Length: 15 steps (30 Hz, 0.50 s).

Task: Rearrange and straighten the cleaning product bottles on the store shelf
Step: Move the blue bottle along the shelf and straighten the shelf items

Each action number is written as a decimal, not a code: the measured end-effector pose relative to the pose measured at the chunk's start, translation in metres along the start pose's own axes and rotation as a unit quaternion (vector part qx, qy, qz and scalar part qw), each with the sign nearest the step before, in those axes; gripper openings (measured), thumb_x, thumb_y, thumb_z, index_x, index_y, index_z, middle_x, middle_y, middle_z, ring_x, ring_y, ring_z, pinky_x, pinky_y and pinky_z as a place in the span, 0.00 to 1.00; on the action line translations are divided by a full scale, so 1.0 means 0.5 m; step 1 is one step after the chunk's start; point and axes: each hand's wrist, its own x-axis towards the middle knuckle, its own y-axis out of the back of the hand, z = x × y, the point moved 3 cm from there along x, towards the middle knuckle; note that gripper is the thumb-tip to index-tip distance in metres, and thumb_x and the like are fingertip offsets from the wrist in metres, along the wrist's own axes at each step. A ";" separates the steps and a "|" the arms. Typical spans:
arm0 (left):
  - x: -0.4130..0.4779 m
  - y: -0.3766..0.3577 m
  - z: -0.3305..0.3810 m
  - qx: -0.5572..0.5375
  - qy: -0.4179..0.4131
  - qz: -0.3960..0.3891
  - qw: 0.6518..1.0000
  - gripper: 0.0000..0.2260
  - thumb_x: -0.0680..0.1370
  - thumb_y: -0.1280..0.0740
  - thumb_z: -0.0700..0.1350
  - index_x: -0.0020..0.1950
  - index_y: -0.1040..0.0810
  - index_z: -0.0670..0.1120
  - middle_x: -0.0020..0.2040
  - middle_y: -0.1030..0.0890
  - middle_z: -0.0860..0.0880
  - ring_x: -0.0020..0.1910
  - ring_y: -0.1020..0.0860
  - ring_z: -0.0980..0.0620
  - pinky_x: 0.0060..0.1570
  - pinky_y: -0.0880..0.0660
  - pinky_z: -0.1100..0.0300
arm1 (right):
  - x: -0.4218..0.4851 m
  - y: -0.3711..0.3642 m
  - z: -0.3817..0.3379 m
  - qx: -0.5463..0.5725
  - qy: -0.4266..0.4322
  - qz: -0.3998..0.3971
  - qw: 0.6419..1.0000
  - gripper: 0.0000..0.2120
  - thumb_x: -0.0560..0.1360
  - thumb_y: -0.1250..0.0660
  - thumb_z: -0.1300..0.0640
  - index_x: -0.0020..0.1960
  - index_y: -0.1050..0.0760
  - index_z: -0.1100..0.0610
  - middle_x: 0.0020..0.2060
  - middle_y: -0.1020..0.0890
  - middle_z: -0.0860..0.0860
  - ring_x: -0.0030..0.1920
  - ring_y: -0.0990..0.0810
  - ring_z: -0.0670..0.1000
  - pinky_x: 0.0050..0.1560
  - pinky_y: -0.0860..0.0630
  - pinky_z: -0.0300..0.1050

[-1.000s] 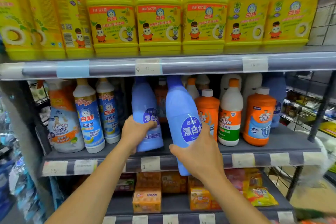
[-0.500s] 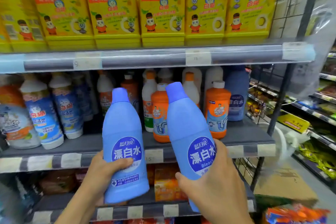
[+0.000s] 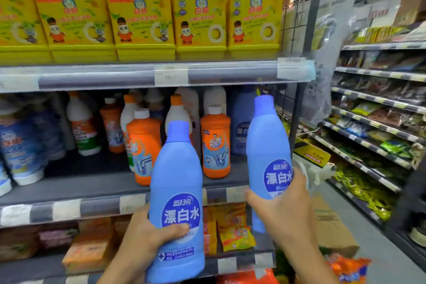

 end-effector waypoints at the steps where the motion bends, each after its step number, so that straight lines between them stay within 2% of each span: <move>1: 0.003 -0.012 -0.001 -0.005 -0.004 0.000 1.000 0.24 0.45 0.21 0.42 0.40 0.16 0.41 0.39 0.15 0.36 0.33 0.16 0.41 0.30 0.21 0.52 | 0.026 -0.005 0.002 0.000 0.006 0.008 1.000 0.39 0.50 0.28 0.35 0.54 0.36 0.50 0.42 0.25 0.47 0.40 0.24 0.53 0.32 0.30 0.44; 4: 0.010 -0.039 0.000 -0.005 -0.017 0.005 1.000 0.24 0.46 0.21 0.44 0.40 0.16 0.42 0.39 0.15 0.38 0.34 0.16 0.41 0.32 0.21 0.51 | 0.107 -0.027 0.007 -0.007 -0.010 -0.001 1.000 0.37 0.52 0.24 0.38 0.52 0.35 0.55 0.38 0.28 0.46 0.34 0.28 0.48 0.26 0.38 0.37; 6: 0.014 -0.049 -0.001 -0.014 -0.019 0.007 1.000 0.23 0.46 0.21 0.43 0.40 0.16 0.42 0.40 0.15 0.37 0.35 0.16 0.40 0.32 0.20 0.50 | 0.147 -0.045 0.012 -0.009 -0.010 -0.003 1.000 0.37 0.52 0.23 0.39 0.52 0.36 0.54 0.39 0.26 0.47 0.33 0.30 0.46 0.25 0.41 0.34; 8: 0.015 -0.057 -0.001 -0.019 -0.022 0.006 1.000 0.23 0.46 0.21 0.43 0.40 0.16 0.42 0.40 0.15 0.37 0.34 0.16 0.40 0.30 0.21 0.52 | 0.177 -0.064 0.014 0.008 0.011 0.011 1.000 0.39 0.51 0.25 0.37 0.53 0.37 0.53 0.43 0.25 0.49 0.36 0.27 0.48 0.27 0.37 0.36; 10: 0.015 -0.062 -0.004 -0.019 -0.023 0.004 1.000 0.25 0.46 0.20 0.42 0.41 0.17 0.41 0.40 0.15 0.36 0.34 0.16 0.40 0.29 0.21 0.52 | 0.204 -0.085 0.012 0.030 0.033 0.027 0.999 0.42 0.51 0.25 0.37 0.57 0.35 0.55 0.46 0.26 0.50 0.43 0.25 0.52 0.35 0.31 0.40; 13: 0.012 -0.065 -0.002 -0.019 -0.029 -0.012 0.999 0.25 0.47 0.19 0.43 0.43 0.16 0.43 0.42 0.15 0.36 0.37 0.16 0.38 0.32 0.20 0.51 | 0.241 -0.115 0.006 0.052 0.043 0.047 0.997 0.47 0.50 0.22 0.38 0.60 0.36 0.57 0.48 0.29 0.49 0.47 0.26 0.52 0.39 0.29 0.43; 15: 0.010 -0.066 0.002 -0.013 -0.033 -0.022 0.999 0.26 0.47 0.19 0.44 0.44 0.16 0.45 0.44 0.15 0.36 0.40 0.16 0.37 0.35 0.20 0.50 | 0.261 -0.141 0.005 0.060 0.043 0.032 0.997 0.48 0.51 0.21 0.38 0.62 0.38 0.56 0.51 0.28 0.51 0.51 0.25 0.52 0.41 0.25 0.43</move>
